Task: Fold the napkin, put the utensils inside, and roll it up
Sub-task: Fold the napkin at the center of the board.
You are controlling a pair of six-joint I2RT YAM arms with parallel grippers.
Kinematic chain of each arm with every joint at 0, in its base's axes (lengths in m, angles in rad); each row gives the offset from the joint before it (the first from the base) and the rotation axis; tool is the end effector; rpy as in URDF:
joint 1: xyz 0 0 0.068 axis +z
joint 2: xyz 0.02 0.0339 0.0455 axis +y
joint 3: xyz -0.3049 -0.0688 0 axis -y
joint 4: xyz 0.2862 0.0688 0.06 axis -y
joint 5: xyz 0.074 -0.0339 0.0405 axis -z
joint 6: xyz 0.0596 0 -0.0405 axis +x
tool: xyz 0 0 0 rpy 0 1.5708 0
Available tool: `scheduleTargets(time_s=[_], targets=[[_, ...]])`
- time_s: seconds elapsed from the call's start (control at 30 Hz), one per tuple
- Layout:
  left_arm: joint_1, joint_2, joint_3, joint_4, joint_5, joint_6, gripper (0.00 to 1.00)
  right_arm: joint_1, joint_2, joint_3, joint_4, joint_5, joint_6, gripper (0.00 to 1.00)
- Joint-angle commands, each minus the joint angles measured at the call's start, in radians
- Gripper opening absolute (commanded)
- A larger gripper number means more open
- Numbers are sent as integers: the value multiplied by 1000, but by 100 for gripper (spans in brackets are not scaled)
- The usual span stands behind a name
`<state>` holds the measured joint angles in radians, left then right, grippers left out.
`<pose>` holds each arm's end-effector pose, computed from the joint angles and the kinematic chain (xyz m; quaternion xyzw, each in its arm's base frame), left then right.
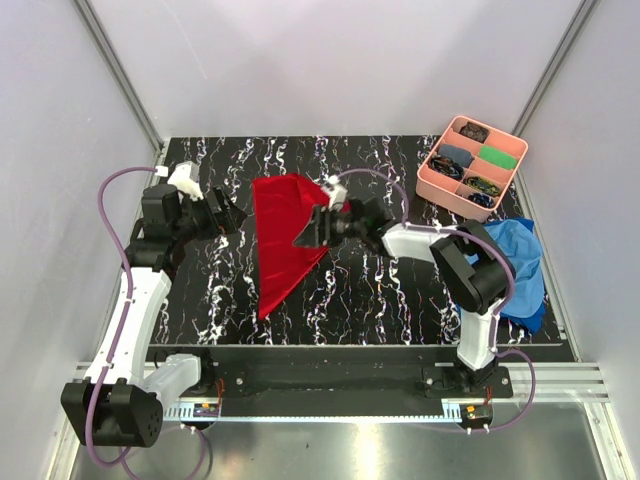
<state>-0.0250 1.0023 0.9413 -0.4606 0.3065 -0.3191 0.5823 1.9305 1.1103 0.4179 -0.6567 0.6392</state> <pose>0.2581 -0.0244 0.3477 -0.0497 0.8574 -0.2149 0.4651 0.3792 0.2932 0.1831 -0.1553 0.7943 0.5198 0.2735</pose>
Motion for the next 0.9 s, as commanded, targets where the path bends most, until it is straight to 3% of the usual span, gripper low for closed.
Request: scheduleTargets(time_s=[0.0,0.13,0.3,0.5,0.87], targets=[[-3,-10,2,51,0,2,99,187,-96,-15,-148,124,-223,69],[-3,-5,1,50,-21,5,99,359,-122,-10,-243,271,-434,70],[-3,9,2,43,-40,11,99,523,-122,-10,-245,465,-616,72],[-3,13,2,39,-61,17,99,596,-68,6,-241,545,-779,73],[-3,13,1,39,-46,12,99,656,22,95,-257,611,-923,75]])
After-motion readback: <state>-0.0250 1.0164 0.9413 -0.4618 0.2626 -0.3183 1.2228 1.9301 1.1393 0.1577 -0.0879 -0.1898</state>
